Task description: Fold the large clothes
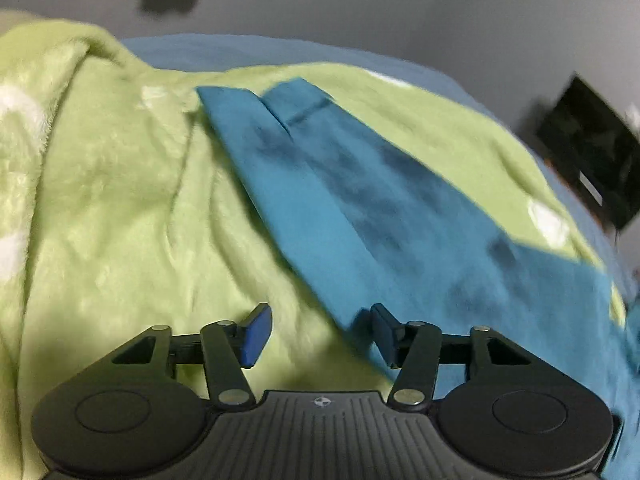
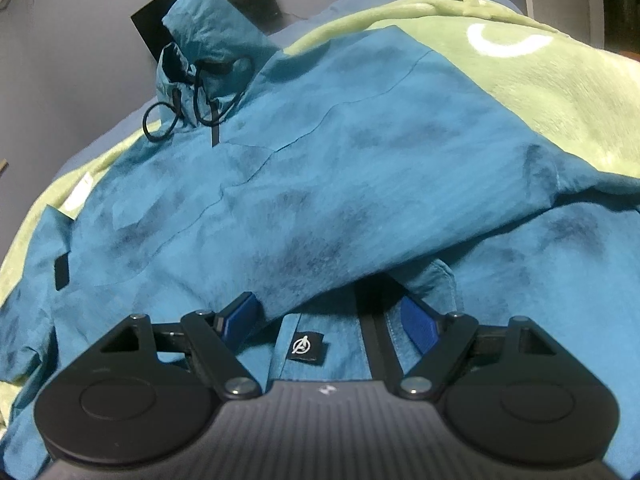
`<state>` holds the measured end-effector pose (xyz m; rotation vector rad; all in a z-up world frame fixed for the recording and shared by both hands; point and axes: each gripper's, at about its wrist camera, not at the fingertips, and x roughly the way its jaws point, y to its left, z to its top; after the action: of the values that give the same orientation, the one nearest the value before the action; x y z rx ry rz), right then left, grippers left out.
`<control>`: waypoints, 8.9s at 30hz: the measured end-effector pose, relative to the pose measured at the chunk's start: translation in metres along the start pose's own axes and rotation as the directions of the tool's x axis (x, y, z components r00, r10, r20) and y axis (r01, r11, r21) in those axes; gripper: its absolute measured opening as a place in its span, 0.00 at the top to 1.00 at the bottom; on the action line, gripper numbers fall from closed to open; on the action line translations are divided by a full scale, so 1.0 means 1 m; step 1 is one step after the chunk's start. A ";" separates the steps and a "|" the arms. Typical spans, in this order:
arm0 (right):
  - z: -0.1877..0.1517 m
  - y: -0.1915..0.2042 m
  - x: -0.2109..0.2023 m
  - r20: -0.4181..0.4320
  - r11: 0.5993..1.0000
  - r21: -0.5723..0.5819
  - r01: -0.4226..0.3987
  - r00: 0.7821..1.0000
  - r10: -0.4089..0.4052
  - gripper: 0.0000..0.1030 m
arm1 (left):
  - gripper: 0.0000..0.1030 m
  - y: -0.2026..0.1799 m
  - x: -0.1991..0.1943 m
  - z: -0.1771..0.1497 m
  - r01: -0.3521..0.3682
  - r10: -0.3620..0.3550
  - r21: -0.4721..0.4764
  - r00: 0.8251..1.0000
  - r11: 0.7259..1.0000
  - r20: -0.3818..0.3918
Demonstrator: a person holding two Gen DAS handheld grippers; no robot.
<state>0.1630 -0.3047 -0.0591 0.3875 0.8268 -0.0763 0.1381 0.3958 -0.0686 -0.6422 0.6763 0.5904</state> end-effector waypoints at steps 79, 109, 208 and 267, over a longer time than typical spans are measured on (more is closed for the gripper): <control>-0.028 0.067 -0.060 0.161 0.892 -0.395 -0.222 0.939 0.305 0.22 | 0.24 -0.213 -0.055 -0.217 0.239 -0.143 0.644 0.970 0.727 -0.198; 0.017 -0.002 -0.024 0.192 0.993 0.049 -0.111 0.976 0.100 0.55 | 0.21 -0.209 -0.047 -0.217 0.283 -0.193 0.658 0.959 0.698 -0.207; -0.052 -0.075 -0.293 0.143 0.955 -0.295 0.015 0.989 0.029 0.24 | 0.03 -0.021 -0.296 -0.137 0.392 -0.347 0.500 0.920 0.773 -0.185; -0.042 -0.125 -0.278 0.009 0.986 -0.077 -0.151 0.988 0.152 0.67 | 0.51 -0.088 -0.234 -0.200 0.595 -0.328 0.572 0.797 0.564 -0.507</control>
<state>-0.0821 -0.4288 0.0800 0.3762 0.7811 0.0935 -0.0265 0.1323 0.0079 -0.1511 0.9470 -0.3342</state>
